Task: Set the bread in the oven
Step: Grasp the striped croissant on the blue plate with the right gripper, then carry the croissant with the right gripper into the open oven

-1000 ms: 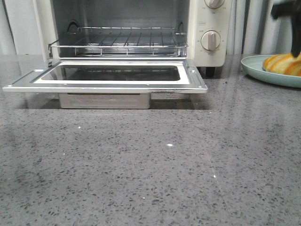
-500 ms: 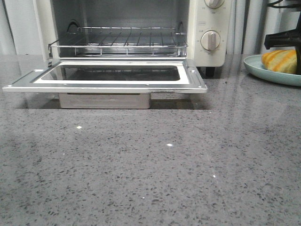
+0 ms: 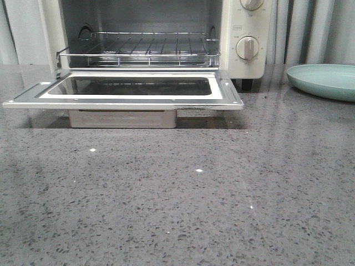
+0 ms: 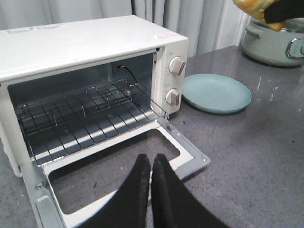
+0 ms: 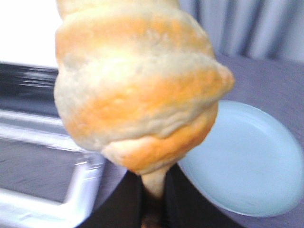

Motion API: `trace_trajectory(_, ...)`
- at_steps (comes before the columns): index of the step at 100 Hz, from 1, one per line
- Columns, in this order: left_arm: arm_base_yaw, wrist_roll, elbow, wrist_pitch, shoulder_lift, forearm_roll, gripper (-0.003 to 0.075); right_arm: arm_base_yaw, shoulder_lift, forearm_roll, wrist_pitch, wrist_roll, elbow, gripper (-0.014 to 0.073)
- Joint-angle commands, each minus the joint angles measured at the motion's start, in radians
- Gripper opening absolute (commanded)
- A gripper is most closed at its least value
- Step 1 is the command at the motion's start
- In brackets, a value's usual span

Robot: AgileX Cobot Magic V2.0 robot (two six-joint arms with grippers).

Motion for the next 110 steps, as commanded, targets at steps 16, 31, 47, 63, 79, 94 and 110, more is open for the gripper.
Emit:
trace_trajectory(16,0.002,-0.003,-0.028,-0.157,-0.001,-0.015,-0.0021,0.308,-0.003,0.030,-0.072,-0.024,-0.029,-0.0067)
trace_trajectory(31,0.002,-0.003,-0.028,-0.128,-0.001,-0.015,-0.0021,0.428,0.120,-0.009,-0.110,-0.024,-0.031,-0.0067)
trace_trajectory(47,0.002,-0.003,-0.028,-0.082,-0.024,-0.017,-0.0021,0.424,0.301,-0.066,-0.053,-0.024,-0.093,-0.0067)
trace_trajectory(63,0.002,-0.003,-0.028,-0.057,-0.099,-0.017,-0.0021,0.380,0.444,-0.065,-0.027,-0.007,-0.207,-0.0067)
trace_trajectory(79,0.002,-0.003,-0.028,-0.052,-0.159,-0.015,-0.0021,0.342,0.543,-0.080,-0.020,-0.007,-0.328,-0.0067)
trace_trajectory(94,0.002,-0.003,-0.028,-0.021,-0.174,-0.015,-0.0021,0.320,0.616,-0.126,-0.020,-0.007,-0.423,-0.0067)
trace_trajectory(110,0.002,-0.003,-0.028,-0.006,-0.174,-0.015,-0.0021,0.314,0.689,-0.188,-0.020,-0.007,-0.497,-0.0067)
